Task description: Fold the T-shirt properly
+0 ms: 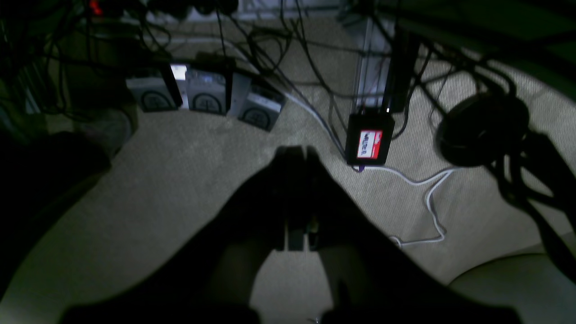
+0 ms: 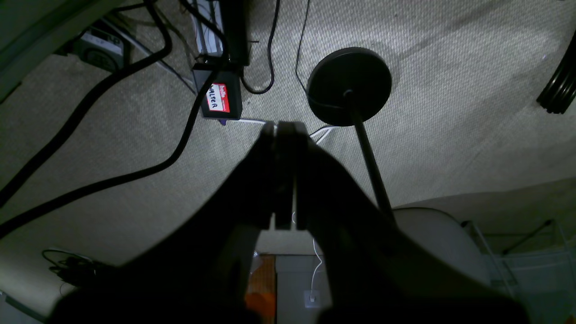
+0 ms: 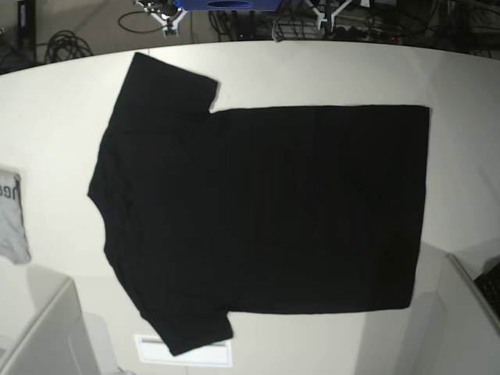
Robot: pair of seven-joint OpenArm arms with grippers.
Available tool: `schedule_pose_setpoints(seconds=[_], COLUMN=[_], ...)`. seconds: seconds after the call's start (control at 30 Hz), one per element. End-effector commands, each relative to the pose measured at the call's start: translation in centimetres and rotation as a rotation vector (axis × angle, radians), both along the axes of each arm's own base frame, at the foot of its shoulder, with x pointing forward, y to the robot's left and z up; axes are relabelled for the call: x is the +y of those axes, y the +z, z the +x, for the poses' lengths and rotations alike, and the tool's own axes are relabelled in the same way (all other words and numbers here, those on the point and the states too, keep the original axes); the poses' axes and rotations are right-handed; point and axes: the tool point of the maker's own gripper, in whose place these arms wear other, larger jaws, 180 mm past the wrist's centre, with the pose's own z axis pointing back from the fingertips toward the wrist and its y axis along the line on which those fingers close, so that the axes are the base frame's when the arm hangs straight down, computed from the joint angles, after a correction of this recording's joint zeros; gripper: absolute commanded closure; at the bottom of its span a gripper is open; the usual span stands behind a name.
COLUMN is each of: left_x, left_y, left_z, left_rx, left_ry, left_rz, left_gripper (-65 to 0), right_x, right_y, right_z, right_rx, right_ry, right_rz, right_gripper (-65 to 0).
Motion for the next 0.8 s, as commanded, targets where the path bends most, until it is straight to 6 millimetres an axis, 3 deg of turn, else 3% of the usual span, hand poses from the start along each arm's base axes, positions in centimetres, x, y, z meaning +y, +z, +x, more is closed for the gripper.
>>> schedule_pose_setpoints(seconds=[0.0, 0.1, 0.23, 0.3, 0.37, 0.47, 0.67, 0.77], left_x=[0.0, 0.1, 0.2, 0.1, 1.2, 2.0, 4.5, 4.0], left_y=[0.1, 0.1, 0.6, 1.1, 1.8, 3.3, 7.9, 10.7], left_z=[-0.7, -1.1, -4.0, -5.0, -6.2, -7.2, -8.0, -7.9], left_rx=[0.007, 0.012, 0.04, 0.029, 0.019, -0.022, -0.109, -0.139], left_ry=[0.003, -0.013, -0.029, -0.031, -0.042, -0.058, -0.099, -0.114], left_rz=[0.004, 0.004, 0.002, 0.001, 0.014, 0.023, 0.048, 0.036], left_gripper=[0.0, 0.0, 0.0, 0.0, 0.0, 0.0, 0.0, 0.0], right_x=[0.0, -0.1, -0.5, -1.9, -2.3, -3.6, -7.5, -9.1], right_y=[0.0, 0.1, 0.6, 1.2, 2.0, 3.7, 8.5, 11.3], right_z=[-0.3, -0.8, -4.9, -6.6, -8.0, -8.5, -7.4, -6.3], right_rx=[0.004, 0.012, 0.076, 0.111, 0.12, 0.087, 0.013, -0.067], right_ry=[0.004, -0.005, -0.008, -0.004, 0.0, -0.051, -0.166, -0.193], right_rz=[0.005, 0.004, -0.005, -0.028, -0.035, -0.066, -0.165, -0.21], right_gripper=[0.0, 0.0, 0.0, 0.0, 0.0, 0.0, 0.0, 0.0])
